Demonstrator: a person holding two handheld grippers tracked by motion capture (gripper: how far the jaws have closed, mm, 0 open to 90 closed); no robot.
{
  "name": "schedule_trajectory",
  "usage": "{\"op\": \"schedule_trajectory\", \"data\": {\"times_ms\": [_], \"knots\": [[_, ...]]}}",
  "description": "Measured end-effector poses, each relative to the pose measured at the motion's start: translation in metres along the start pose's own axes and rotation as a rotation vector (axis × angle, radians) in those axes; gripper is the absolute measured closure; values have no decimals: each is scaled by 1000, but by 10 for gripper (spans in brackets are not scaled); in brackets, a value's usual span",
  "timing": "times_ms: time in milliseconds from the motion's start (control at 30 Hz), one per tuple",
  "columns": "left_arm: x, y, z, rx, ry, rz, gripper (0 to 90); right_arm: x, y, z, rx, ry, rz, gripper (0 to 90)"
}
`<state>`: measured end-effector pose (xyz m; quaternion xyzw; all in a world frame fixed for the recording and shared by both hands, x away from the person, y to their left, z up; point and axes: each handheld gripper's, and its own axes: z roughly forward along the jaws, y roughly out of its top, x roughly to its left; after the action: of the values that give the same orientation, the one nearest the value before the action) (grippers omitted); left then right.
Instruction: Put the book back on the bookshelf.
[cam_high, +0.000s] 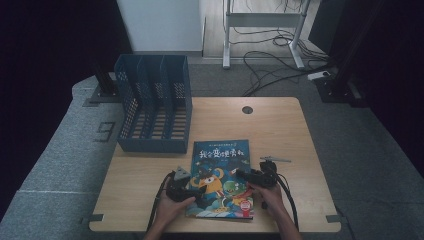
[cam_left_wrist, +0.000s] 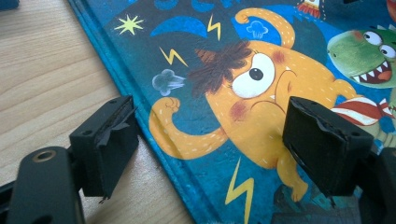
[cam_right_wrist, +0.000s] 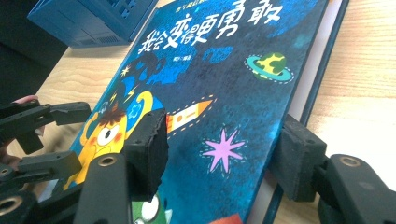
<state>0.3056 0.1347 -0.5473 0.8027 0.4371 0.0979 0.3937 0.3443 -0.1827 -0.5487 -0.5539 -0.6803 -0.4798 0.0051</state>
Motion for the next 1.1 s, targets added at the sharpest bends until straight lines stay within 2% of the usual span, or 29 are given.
{"op": "schedule_trajectory", "data": {"times_ms": [267,500,700,1100], "knots": [[1,0,0,2,-7,-3,180,-1,0,2,-16,-2,-9,445],[1,0,-1,2,-14,-8,180,-5,5,5,-40,30,4,450],[1,0,-1,4,-13,-4,179,-8,8,9,-46,20,7,455],[3,0,-2,5,-25,-13,179,-5,12,9,-62,0,-28,493]]}}
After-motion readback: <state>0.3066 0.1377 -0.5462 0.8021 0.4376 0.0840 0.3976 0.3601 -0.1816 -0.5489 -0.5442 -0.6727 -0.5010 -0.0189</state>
